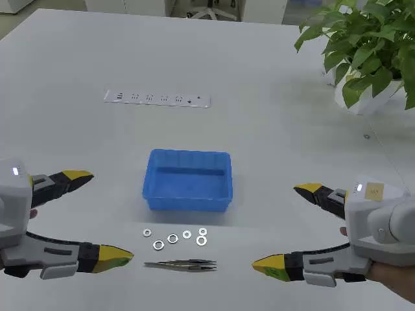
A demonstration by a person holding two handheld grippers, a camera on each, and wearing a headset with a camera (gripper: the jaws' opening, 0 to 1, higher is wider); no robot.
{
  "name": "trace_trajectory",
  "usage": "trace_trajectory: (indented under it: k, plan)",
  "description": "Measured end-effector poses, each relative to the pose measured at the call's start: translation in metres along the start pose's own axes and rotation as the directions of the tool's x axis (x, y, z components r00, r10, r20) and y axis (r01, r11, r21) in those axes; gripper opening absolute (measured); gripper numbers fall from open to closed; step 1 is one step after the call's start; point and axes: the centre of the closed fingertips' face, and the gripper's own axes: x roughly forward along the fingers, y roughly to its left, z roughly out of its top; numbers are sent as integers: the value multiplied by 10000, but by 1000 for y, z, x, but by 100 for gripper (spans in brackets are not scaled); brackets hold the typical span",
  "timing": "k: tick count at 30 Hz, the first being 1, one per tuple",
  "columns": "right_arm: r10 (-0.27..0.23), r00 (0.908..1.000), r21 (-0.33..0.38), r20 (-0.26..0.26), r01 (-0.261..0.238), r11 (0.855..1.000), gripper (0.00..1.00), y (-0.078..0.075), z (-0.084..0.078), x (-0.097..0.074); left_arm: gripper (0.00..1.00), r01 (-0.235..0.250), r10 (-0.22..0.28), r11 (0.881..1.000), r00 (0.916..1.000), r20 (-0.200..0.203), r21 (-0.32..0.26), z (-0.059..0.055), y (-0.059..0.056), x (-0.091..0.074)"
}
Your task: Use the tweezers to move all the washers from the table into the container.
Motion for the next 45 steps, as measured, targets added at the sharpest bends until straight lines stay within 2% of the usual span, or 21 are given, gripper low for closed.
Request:
trace_trajectory:
  k: [45]
  plan:
    - [29,10000,-70,21,-29,10000,96,-2,0,1,99,327,-326,9993,9995,-16,163,1,-6,0]
